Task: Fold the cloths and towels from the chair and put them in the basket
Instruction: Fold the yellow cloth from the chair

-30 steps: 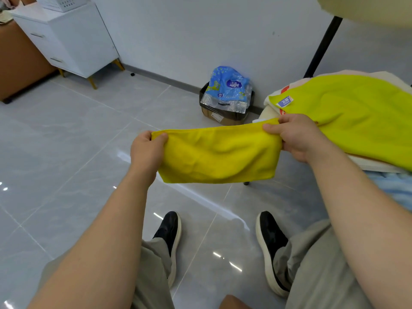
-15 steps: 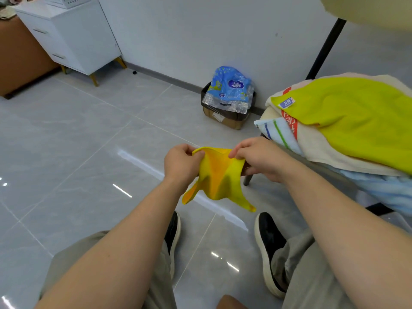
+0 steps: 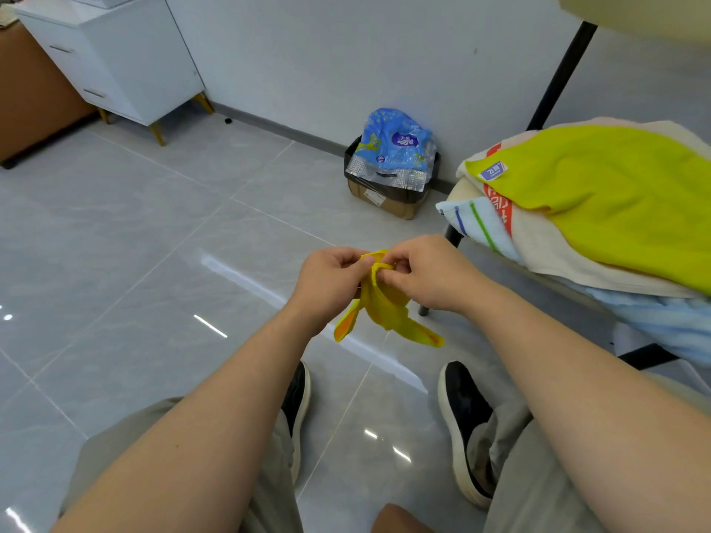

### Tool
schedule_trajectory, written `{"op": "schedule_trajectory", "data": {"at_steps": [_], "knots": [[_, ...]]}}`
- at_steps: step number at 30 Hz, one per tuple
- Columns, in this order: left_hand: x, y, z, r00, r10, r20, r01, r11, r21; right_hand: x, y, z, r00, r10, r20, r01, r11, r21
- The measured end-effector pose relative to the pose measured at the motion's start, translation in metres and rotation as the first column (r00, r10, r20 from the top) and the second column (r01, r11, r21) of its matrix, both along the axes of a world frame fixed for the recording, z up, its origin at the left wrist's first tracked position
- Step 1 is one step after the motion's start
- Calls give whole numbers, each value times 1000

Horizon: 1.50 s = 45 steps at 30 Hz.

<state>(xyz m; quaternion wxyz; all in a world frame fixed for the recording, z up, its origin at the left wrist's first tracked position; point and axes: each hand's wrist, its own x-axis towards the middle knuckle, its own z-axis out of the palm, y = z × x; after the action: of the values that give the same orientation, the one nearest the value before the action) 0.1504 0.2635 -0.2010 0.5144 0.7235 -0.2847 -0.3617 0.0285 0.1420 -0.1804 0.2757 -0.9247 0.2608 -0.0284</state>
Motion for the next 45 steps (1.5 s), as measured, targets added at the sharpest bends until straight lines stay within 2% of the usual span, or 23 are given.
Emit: {"op": "schedule_trajectory", "data": {"at_steps": [3,8,15,19,24,28,31,37,40,45], "knots": [[-1,1,0,999,-33,12,33,999,-11,0,-1,-2,1000,15,5,-15,995,-97],[1,1,-1,996,-63,61,63,998,-9,-1,-1,-3,1000,-15,1,15,991,-133],[3,4,3,981,-144,127,146,989,-2,-1,-3,-3,999,-33,34,36,994,-103],[5,5,3,955,-160,250,164,986,7,2,-3,-6,997,-41,59,47,994,-102],[11,4,7,955,-60,291,58,998,13,2,-4,-12,989,34,-146,-40,998,-40],[18,5,10,941,19,337,-27,999,19,-3,-5,-18,927,93,-362,-123,991,-61],[25,6,14,926,77,371,-83,997,1,-6,-10,-19,909,90,-408,-136,987,-84],[39,8,12,853,127,507,-157,987,17,-9,-19,-3,951,64,-303,-112,983,-143],[43,10,8,804,61,591,-123,990,65,-10,-22,5,981,65,-183,-92,985,-145],[43,11,4,759,-113,642,-2,984,176,-11,-25,9,999,7,-40,-12,991,-131]]}}
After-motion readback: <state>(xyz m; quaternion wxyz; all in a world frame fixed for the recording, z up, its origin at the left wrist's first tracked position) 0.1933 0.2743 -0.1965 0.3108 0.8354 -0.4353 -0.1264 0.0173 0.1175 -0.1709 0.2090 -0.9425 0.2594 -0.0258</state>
